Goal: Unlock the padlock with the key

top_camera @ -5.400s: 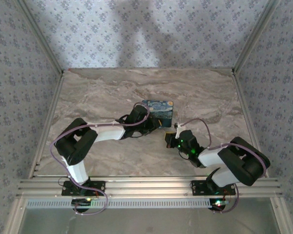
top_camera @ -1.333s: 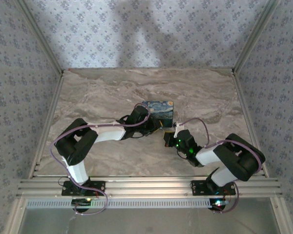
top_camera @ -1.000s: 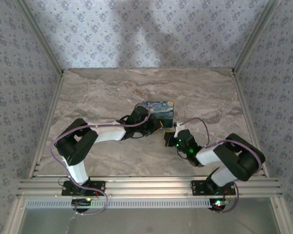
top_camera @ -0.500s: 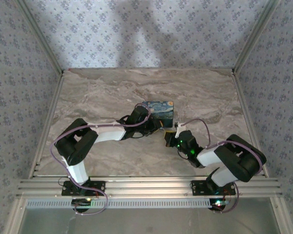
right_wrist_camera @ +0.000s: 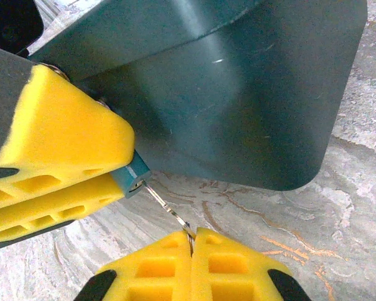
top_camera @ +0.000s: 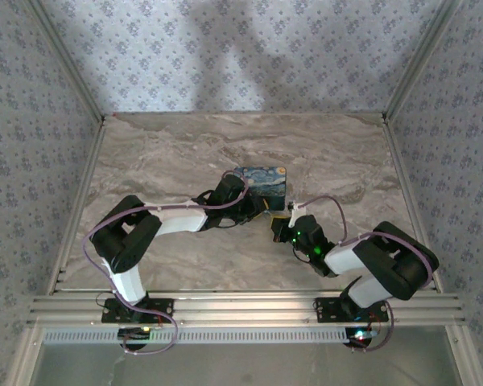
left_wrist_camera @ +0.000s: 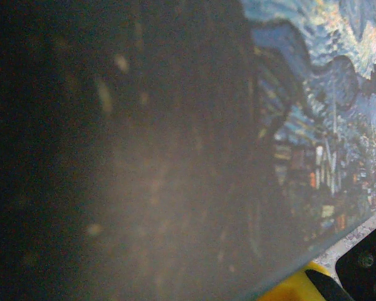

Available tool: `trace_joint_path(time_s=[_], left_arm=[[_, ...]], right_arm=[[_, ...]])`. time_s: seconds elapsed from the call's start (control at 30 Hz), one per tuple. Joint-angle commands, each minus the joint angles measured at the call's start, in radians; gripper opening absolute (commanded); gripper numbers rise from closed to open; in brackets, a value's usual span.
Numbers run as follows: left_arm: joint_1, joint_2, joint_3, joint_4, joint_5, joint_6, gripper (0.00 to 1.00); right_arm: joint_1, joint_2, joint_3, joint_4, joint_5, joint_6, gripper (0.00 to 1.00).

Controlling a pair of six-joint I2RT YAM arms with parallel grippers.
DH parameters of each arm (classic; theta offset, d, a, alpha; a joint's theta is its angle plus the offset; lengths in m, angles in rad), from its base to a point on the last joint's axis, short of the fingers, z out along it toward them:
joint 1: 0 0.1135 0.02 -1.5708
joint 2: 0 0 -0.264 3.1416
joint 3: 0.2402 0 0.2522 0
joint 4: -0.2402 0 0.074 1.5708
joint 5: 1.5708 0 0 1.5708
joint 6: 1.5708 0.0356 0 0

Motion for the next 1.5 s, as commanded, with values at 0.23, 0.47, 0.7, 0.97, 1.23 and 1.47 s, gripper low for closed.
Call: trace_joint_path(time_s=[0.23,0.47,0.7,0.97,1.23,1.47], left_arm=[[-0.018,-0.010,0.024,0.005,0.031,-0.008,0.14],[-0.019,-0.008,0.025,0.008,0.029,-0.013,0.14],[-0.020,-0.015,0.014,0.049,0.036,-0.056,0.14],[-0.004,-0.047,-0.002,0.042,0.058,-0.078,0.14],[0.020,-0.058,-0.010,0.028,0.098,-0.066,0.14],[0.042,-0.068,-0.019,0.001,0.118,-0.036,0.13]], right_arm=[[0.000,0.013,0.058,0.090,0.002,-0.041,0.00],[0.003,0.029,0.075,0.121,-0.017,-0.043,0.00],[0.005,0.045,0.053,0.162,-0.008,-0.031,0.00],[0.002,0.017,0.020,0.106,0.011,-0.027,0.00],[0.011,-0.034,-0.043,0.069,0.029,0.012,0.00],[0.042,-0.154,-0.059,-0.087,0.077,0.043,0.00]])
